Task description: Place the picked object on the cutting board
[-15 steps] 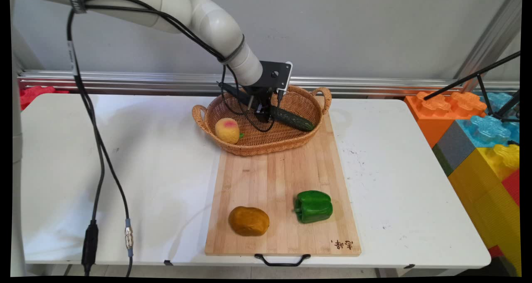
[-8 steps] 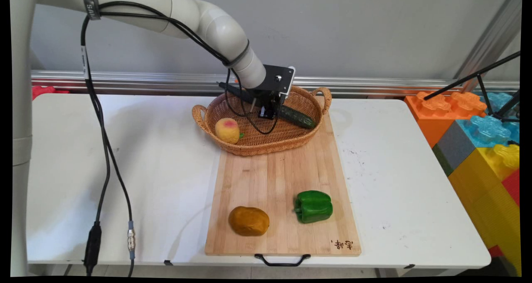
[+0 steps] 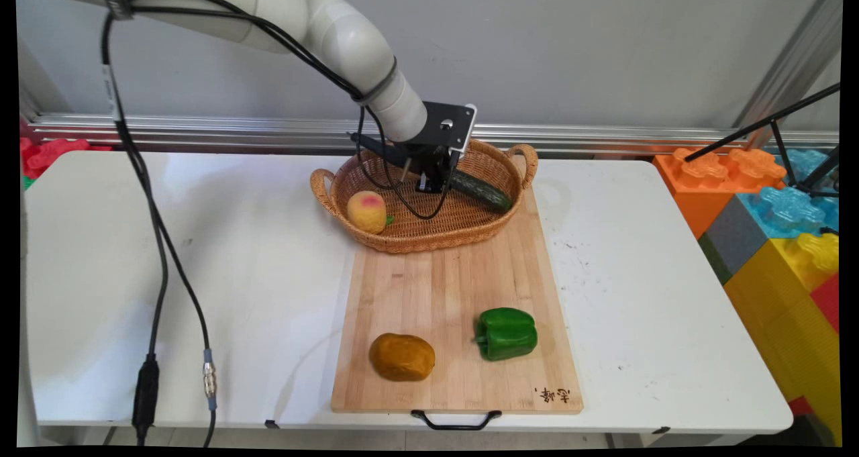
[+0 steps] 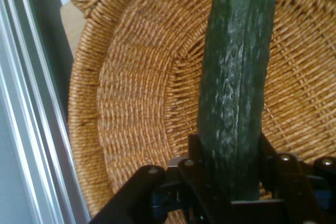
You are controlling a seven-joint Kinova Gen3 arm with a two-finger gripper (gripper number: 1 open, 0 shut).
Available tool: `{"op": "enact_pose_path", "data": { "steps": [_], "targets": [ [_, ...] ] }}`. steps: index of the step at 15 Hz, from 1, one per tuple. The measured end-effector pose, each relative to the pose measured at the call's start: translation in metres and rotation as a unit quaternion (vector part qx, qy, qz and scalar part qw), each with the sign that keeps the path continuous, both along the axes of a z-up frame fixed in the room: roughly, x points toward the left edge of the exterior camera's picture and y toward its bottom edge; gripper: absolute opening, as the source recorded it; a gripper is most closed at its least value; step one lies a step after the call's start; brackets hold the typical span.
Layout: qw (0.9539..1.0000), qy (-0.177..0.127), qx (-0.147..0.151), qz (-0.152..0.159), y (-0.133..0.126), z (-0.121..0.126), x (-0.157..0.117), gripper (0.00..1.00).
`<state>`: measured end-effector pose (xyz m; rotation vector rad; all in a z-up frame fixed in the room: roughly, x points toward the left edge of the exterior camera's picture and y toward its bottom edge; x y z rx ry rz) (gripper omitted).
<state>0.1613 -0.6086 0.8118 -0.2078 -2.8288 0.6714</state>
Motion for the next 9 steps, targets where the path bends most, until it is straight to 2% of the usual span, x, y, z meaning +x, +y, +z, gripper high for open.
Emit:
{"op": "enact_pose_path", "data": {
  "steps": [4, 9],
  "targets": [
    [0.9990, 0.033, -0.009, 0.029, 0.022, 0.032, -0.001, 0.00],
    [0.9936, 0.085, -0.010, 0.073, 0.060, 0.082, -0.011, 0.00]
  ]
}}
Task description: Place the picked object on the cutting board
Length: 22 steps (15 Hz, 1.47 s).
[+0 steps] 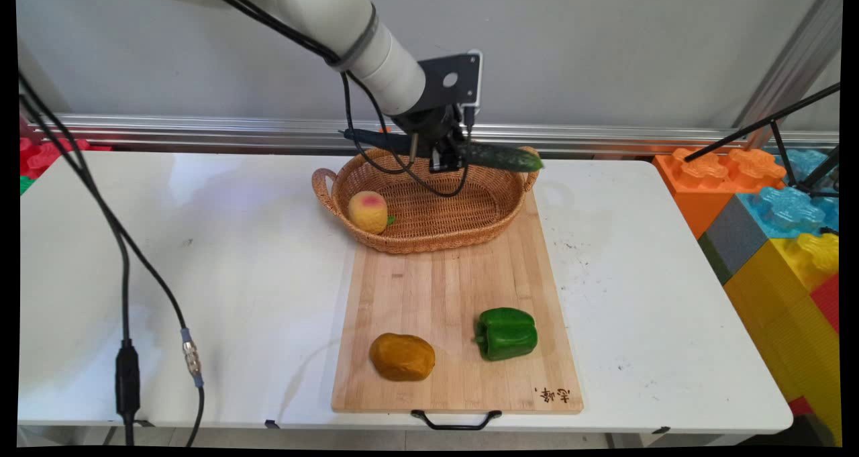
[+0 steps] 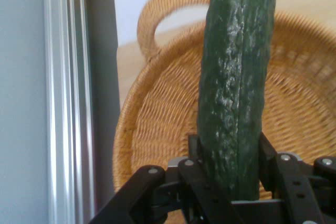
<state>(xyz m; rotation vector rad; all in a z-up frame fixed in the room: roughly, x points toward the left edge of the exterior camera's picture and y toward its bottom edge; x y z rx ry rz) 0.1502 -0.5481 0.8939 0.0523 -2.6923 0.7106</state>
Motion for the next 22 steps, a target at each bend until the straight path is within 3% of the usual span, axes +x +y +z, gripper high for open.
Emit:
{"op": "enact_pose_path", "data": {
  "steps": [2, 5, 9, 16, 22],
  "targets": [
    [0.9999, 0.014, 0.006, 0.003, 0.016, 0.013, -0.007, 0.00],
    [0.9988, 0.029, 0.039, 0.004, 0.052, 0.028, -0.019, 0.00],
    [0.9964, 0.039, 0.075, 0.011, 0.086, 0.027, -0.029, 0.00],
    [0.9895, 0.049, 0.123, 0.057, 0.121, -0.020, -0.038, 0.00],
    [0.9879, 0.046, 0.132, 0.067, 0.124, -0.065, -0.044, 0.00]
  ]
}}
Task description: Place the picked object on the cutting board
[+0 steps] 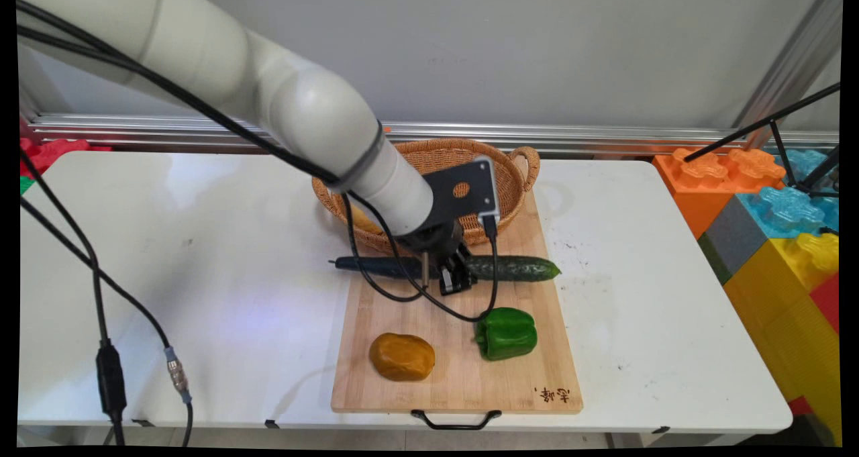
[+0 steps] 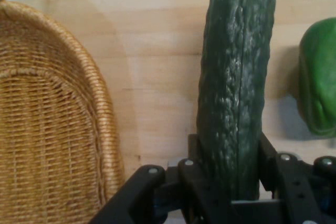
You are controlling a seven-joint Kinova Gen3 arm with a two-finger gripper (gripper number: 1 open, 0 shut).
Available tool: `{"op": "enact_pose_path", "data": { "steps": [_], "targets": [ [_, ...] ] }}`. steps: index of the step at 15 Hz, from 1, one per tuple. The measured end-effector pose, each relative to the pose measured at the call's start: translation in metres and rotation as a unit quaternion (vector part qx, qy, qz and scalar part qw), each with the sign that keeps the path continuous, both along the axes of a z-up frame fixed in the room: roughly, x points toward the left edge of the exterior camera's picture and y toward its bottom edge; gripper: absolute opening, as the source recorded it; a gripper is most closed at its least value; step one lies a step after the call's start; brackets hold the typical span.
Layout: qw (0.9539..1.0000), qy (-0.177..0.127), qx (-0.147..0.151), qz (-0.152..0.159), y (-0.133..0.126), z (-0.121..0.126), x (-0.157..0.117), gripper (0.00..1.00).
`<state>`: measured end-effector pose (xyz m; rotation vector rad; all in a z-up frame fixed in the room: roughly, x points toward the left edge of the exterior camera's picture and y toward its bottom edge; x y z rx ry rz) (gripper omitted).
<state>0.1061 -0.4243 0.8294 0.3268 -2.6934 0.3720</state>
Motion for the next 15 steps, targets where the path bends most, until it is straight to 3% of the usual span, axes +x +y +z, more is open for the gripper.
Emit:
{"op": "enact_pose_path", "data": {
  "steps": [9, 10, 15],
  "targets": [
    [0.9999, -0.001, -0.002, -0.012, -0.005, -0.036, -0.005, 0.00],
    [0.9999, 0.000, -0.002, -0.013, -0.005, -0.038, -0.006, 1.00],
    [0.9998, 0.007, 0.002, -0.017, -0.003, -0.036, -0.008, 1.00]
  ]
}}
